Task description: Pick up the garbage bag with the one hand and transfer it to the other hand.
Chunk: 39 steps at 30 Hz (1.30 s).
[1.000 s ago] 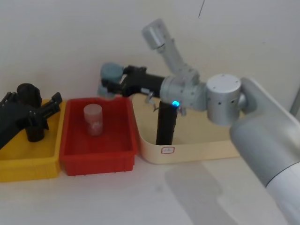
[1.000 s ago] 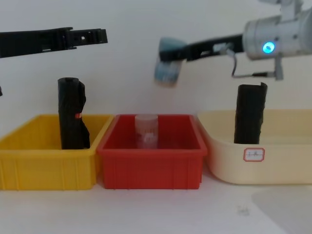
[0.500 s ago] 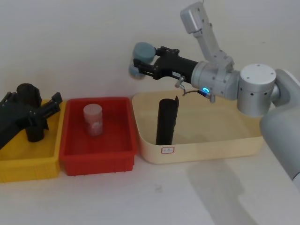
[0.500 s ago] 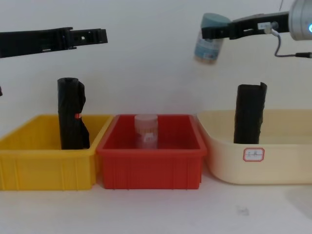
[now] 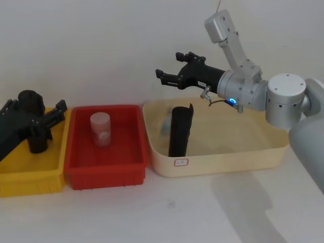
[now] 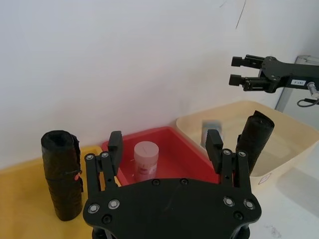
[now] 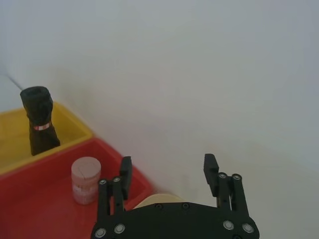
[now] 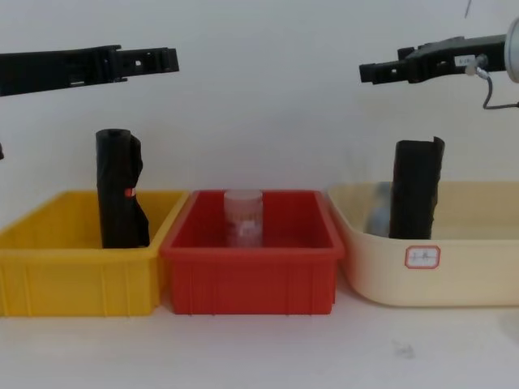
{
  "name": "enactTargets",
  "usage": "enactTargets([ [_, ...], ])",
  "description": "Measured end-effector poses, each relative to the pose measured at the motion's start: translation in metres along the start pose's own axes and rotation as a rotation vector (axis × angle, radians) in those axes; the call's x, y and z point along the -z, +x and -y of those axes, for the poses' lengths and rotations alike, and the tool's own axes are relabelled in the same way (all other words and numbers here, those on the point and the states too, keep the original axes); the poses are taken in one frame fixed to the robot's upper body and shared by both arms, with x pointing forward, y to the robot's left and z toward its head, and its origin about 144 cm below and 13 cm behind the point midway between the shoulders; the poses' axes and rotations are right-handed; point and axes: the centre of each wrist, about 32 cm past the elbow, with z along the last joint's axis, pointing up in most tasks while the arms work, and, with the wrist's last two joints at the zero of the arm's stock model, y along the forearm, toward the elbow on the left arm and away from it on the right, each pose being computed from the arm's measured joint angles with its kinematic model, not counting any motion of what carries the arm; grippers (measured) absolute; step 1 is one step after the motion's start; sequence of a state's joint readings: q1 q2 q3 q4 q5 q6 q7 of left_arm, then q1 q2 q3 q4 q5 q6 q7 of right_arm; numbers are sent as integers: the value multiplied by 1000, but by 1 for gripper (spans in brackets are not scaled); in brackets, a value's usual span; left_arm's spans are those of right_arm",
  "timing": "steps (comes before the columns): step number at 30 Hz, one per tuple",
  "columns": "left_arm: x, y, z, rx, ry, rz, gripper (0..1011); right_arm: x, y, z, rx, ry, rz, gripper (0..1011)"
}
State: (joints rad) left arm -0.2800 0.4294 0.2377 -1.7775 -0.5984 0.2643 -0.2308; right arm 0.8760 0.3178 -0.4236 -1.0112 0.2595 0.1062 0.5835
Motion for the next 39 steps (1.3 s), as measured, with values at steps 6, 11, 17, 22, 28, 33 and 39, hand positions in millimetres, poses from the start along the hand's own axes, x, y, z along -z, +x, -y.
enactTargets([
  [6,0,0,0,0,0,0,1000,5,3,2,0,-5,11,1001],
  [11,0,0,0,0,0,0,1000,7,5,3,0,-7,15,1000],
  [17,0,0,0,0,0,0,1000,8,6,3,0,-9,19,1000],
  [22,0,0,0,0,0,0,1000,9,7,4,-1,-10,21,1000],
  [28,0,0,0,0,0,0,1000,10,7,4,0,-11,23,1000],
  [33,0,0,0,0,0,0,1000,10,7,4,-1,-12,24,1000],
  [39,0,0,0,0,0,0,1000,9,7,3,4,-2,21,999],
])
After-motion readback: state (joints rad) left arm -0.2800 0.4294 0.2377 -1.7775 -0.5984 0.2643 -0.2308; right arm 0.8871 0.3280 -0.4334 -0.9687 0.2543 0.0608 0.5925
